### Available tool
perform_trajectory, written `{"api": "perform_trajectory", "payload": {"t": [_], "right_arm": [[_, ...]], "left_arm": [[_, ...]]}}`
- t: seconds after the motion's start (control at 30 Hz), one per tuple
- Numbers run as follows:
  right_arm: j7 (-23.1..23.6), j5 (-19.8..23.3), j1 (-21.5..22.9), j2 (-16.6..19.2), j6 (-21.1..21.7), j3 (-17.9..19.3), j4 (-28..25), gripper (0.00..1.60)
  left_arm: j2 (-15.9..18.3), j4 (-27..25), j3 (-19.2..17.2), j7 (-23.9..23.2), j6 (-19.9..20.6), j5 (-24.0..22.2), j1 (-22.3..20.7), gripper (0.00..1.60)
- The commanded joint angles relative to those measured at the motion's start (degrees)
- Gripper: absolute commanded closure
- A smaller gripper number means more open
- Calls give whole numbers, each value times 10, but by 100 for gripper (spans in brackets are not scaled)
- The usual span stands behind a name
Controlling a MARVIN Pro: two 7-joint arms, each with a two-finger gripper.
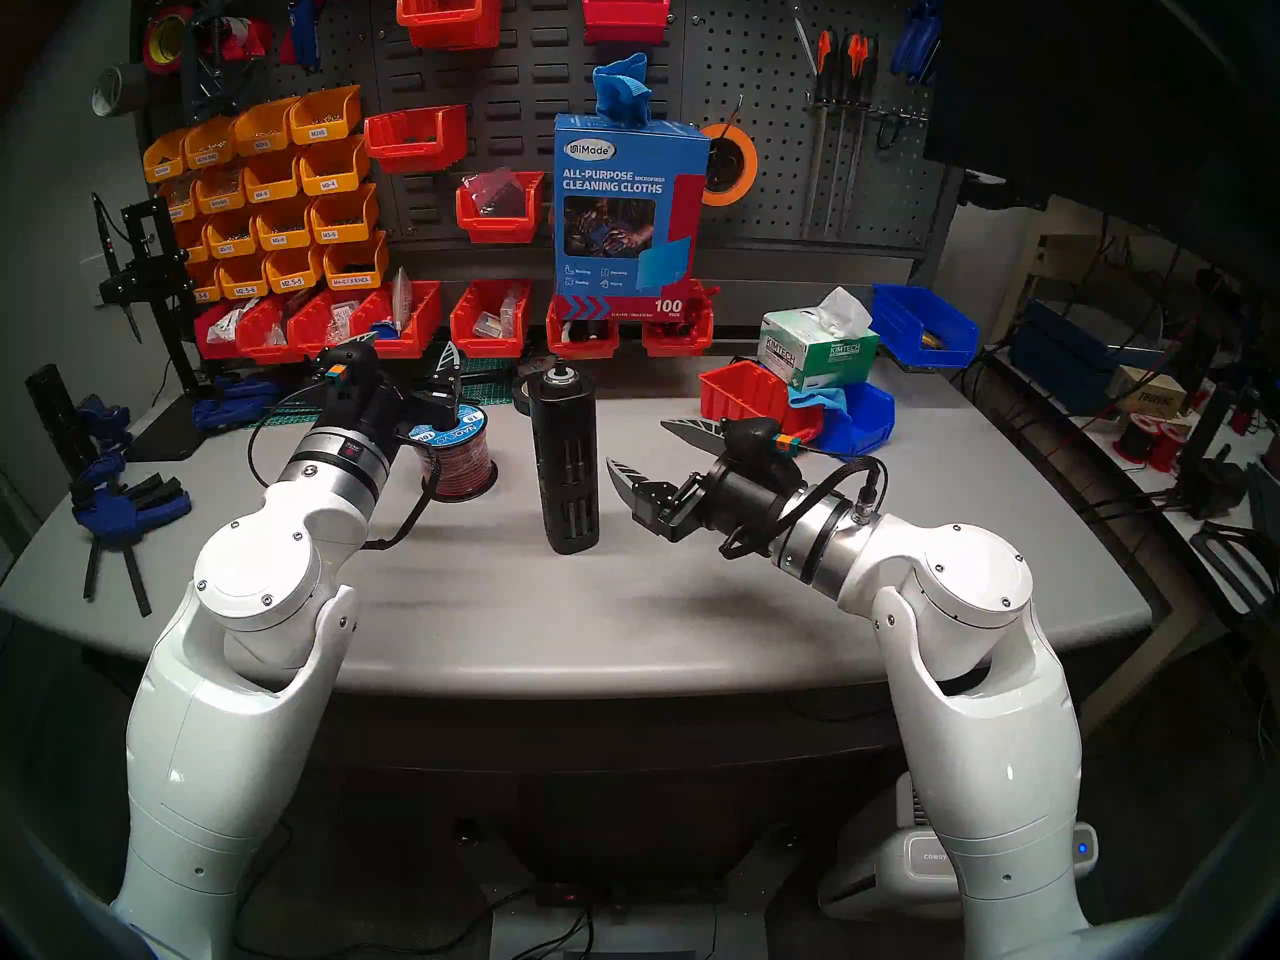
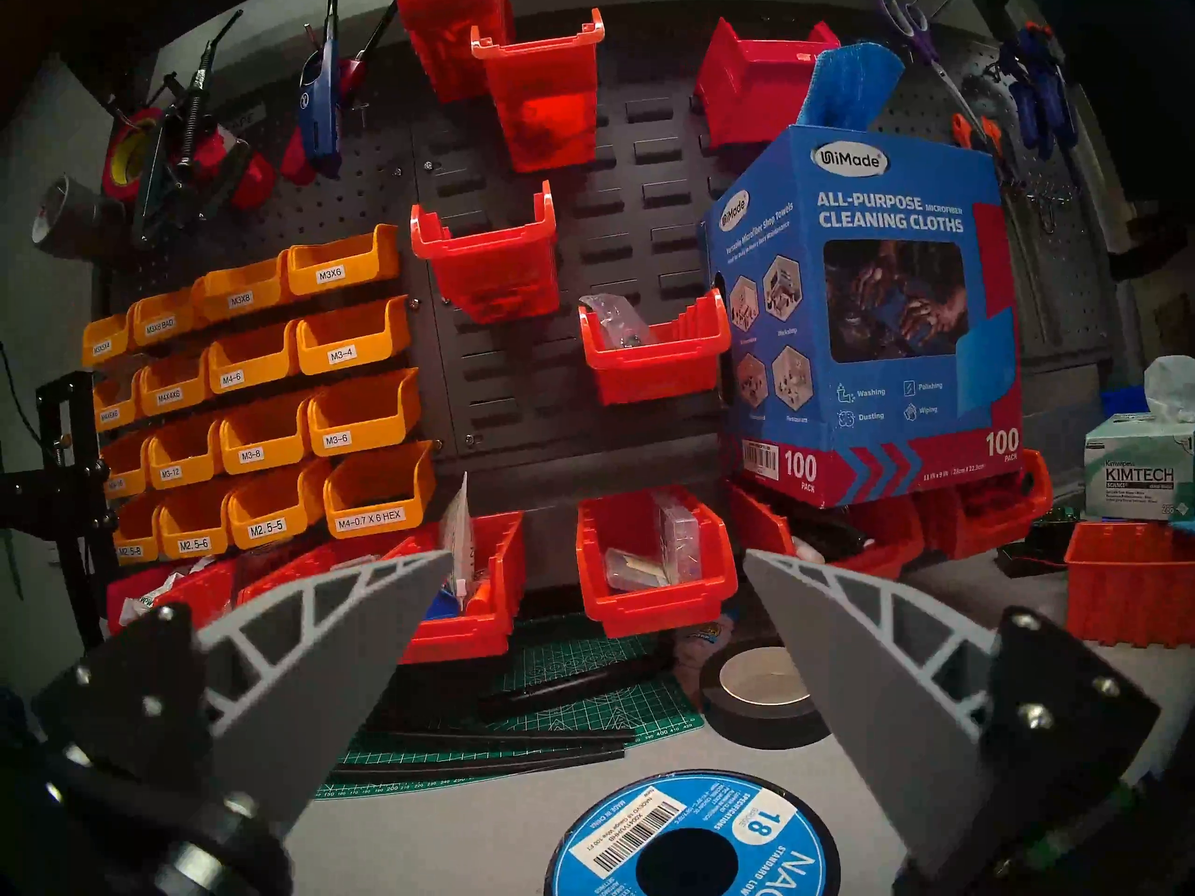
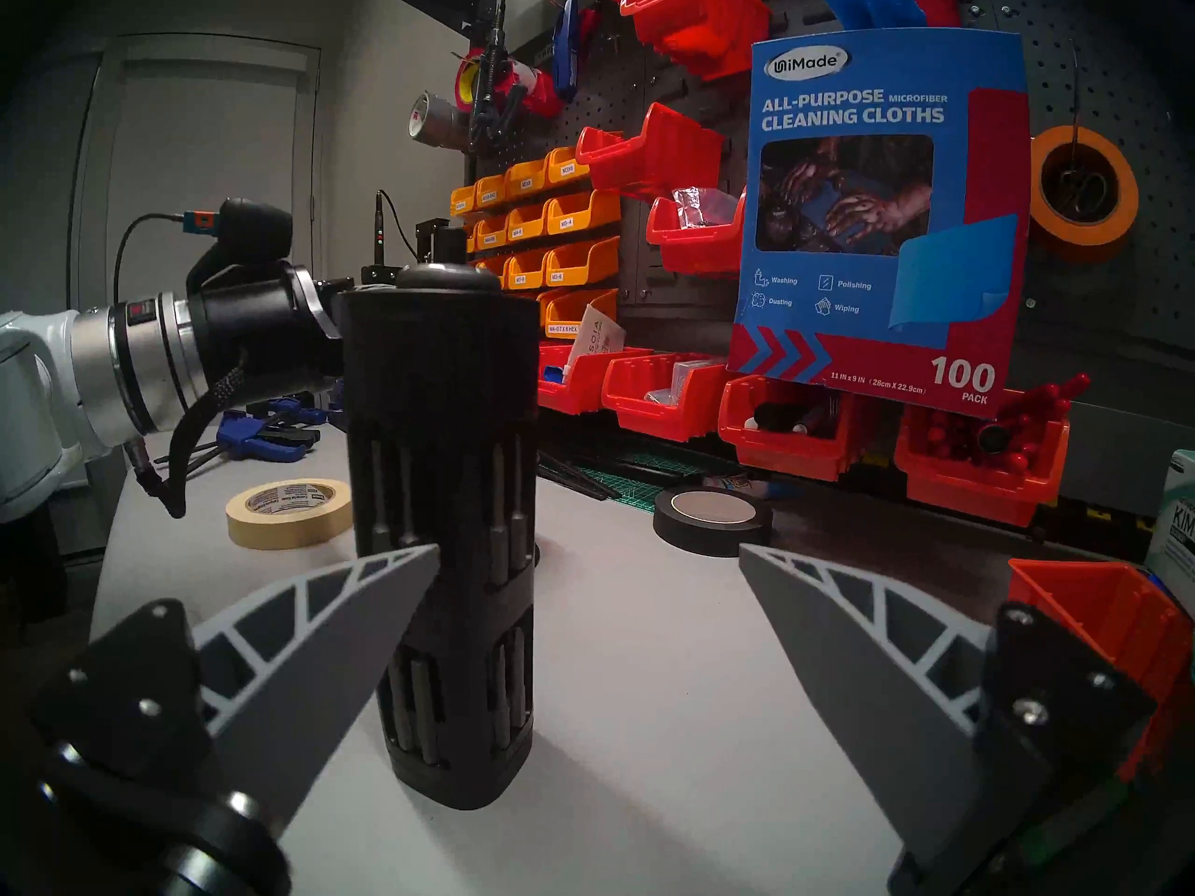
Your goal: Pick a screwdriver bit and insert it into the screwdriver
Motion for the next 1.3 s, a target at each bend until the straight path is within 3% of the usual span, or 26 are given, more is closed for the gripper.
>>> {"api": "perform_trajectory", "payload": {"t": [0.0, 0.3, 0.53, 1.27], "right_arm": [[11, 15, 3, 1, 2, 11, -34, 0], [32, 30, 6, -2, 3, 13, -26, 0], [66, 45, 40, -2, 3, -5, -11, 0], [91, 35, 154, -19, 9, -56, 65, 0]], "left_arm": [[0, -13, -2, -1, -11, 0, -19, 0], [14, -35, -31, -24, -21, -23, 13, 0], [18, -44, -58, -23, -37, -12, 55, 0], [17, -45, -62, -22, -51, -5, 66, 0]]}}
